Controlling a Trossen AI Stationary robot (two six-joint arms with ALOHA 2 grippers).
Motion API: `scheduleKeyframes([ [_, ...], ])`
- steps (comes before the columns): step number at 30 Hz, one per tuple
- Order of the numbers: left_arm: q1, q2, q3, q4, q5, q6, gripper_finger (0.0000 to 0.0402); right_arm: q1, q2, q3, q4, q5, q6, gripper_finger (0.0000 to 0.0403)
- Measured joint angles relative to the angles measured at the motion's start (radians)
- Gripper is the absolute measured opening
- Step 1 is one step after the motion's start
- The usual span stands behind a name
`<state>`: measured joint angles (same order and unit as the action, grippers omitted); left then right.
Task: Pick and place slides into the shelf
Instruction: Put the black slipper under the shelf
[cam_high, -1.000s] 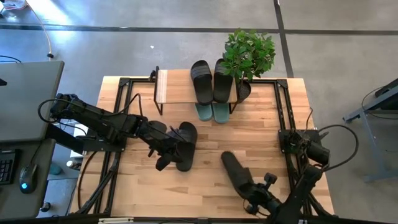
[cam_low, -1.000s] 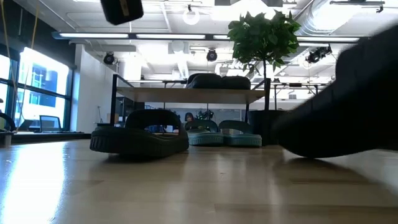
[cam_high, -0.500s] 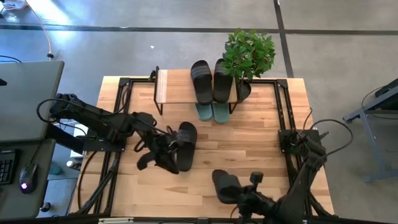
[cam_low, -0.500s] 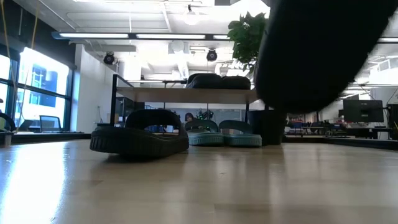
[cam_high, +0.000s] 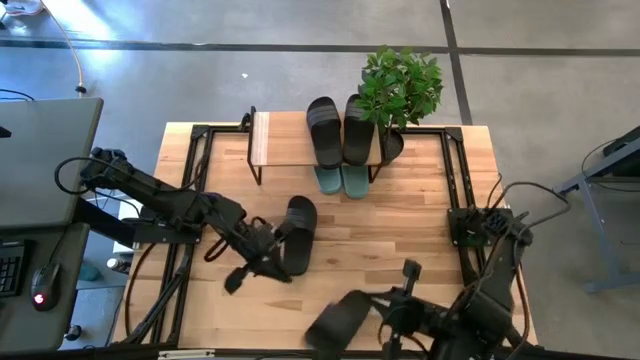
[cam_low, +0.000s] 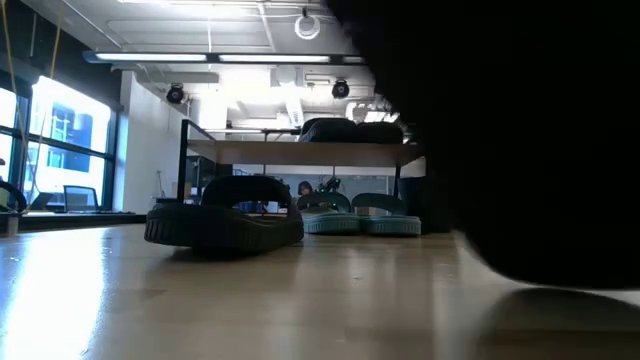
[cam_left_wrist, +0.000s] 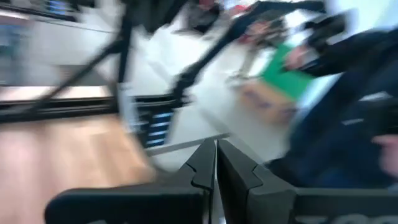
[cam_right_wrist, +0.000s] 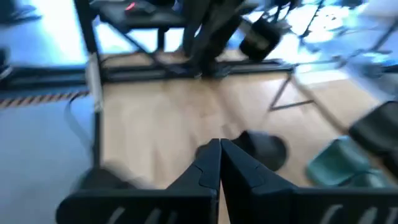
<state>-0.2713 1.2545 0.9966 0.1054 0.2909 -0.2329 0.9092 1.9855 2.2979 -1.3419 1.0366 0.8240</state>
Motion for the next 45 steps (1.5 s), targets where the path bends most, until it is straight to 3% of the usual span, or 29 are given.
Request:
scheduleKeyframes([
  [2,0.002,0.000,0.000,-0.063,-0.085,0.053,0.0005,-0.016,-0.004,0.000,-0.074,-0.007,0.076,0.0001],
  [4,0.003,0.000,0.000,-0.128,-0.154,0.077,0.0005,-0.042,-0.001,-0.008,-0.209,-0.080,0.230,0.0001],
  [6,0.003,0.001,0.000,-0.216,-0.172,0.088,0.0005,-0.064,0.008,-0.059,-0.223,-0.176,0.321,0.0000],
  [10,0.000,0.014,0.000,-0.447,-0.123,0.058,0.0005,-0.066,0.022,-0.254,-0.017,-0.369,0.328,0.0000],
  [15,0.000,0.013,-0.001,-0.520,0.000,-0.050,0.0005,-0.053,0.014,-0.367,0.040,-0.365,0.435,0.0000],
  [18,0.000,0.013,0.000,-0.510,0.076,-0.091,0.0005,-0.058,0.015,-0.417,0.080,-0.437,0.458,0.0000],
  [21,-0.001,0.013,0.000,-0.514,0.093,-0.122,0.0005,-0.076,0.015,-0.495,0.238,-0.515,0.397,0.0000],
  [25,0.000,0.013,0.000,-0.515,0.092,-0.146,0.0005,-0.116,0.016,-0.657,0.577,-0.578,0.296,0.0000],
  [33,-0.030,0.013,0.000,-0.545,0.084,-0.193,0.0005,-0.130,0.012,-0.888,1.015,-0.619,0.352,0.0000],
  [39,-0.066,0.013,0.000,-0.560,0.034,-0.194,0.0005,-0.140,0.012,-1.067,1.351,-0.598,0.424,0.0010],
  [42,-0.066,0.013,0.000,-0.561,0.019,-0.198,0.0005,-0.149,0.012,-1.153,1.567,-0.559,0.414,0.0027],
  [45,-0.065,0.013,0.000,-0.561,0.004,-0.215,0.0005,-0.162,0.012,-1.213,1.669,-0.540,0.409,0.0053],
])
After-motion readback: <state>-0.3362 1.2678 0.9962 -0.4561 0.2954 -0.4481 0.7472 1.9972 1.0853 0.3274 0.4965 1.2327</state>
